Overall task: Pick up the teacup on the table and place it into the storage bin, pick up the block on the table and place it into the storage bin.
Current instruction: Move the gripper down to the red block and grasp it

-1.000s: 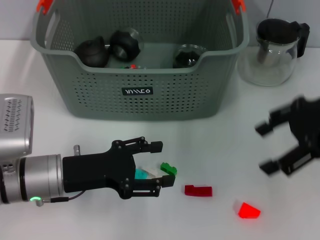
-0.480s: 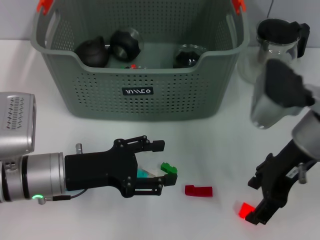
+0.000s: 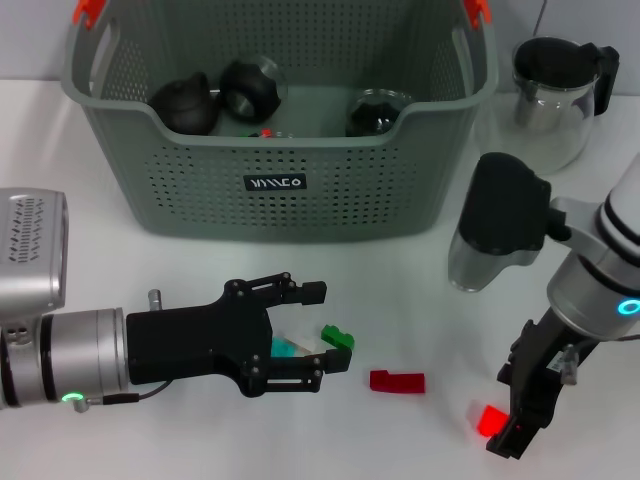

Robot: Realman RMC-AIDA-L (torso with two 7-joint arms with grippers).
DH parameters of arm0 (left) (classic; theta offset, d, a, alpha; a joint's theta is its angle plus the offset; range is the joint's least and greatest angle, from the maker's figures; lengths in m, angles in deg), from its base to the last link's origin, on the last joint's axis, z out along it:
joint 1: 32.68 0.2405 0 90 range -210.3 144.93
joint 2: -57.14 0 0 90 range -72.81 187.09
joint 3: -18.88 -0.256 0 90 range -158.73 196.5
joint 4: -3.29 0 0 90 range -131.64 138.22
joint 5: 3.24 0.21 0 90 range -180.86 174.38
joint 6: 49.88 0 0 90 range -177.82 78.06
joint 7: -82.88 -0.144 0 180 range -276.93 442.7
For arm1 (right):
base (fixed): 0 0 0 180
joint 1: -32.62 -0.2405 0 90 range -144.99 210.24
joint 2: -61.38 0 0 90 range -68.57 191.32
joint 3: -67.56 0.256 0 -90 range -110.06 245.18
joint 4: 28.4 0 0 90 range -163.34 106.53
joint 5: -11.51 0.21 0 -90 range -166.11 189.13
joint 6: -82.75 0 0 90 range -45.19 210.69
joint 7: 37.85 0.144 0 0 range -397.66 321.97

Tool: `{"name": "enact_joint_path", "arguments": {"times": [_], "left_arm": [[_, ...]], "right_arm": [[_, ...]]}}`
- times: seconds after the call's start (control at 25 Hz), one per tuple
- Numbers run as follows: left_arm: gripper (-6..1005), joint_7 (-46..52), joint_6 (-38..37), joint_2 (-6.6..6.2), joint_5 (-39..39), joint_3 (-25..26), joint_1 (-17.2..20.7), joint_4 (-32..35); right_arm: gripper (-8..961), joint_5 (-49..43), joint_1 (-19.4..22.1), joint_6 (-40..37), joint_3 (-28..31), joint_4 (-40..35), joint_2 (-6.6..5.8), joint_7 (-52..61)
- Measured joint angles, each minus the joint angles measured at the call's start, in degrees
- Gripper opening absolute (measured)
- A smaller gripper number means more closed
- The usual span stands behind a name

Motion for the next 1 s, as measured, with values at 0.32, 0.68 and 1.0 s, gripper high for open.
{"name": "enact_joint_path", "arguments": {"times": [0.32,0.68,1.0], "left_arm": [[828,-0.21,0.07,0.0,-0.13,0.0,0.01,0.0],[828,-0.22,0.23,0.0,-0.15,-0.01,0.01,0.0],[828,-0.23,0.85,0.0,-0.15,0.0,-0.04,0.0]], "right_arm": [[908,-1.11,0.49,4.88,-6.72,0.04,0.18,3.81],[903,-1.11,0.63,6.83,-9.74,-0.11,0.28,4.73],[747,-1.11,0.46,7.79,-12.56,-0.38,0.35,4.97]]}}
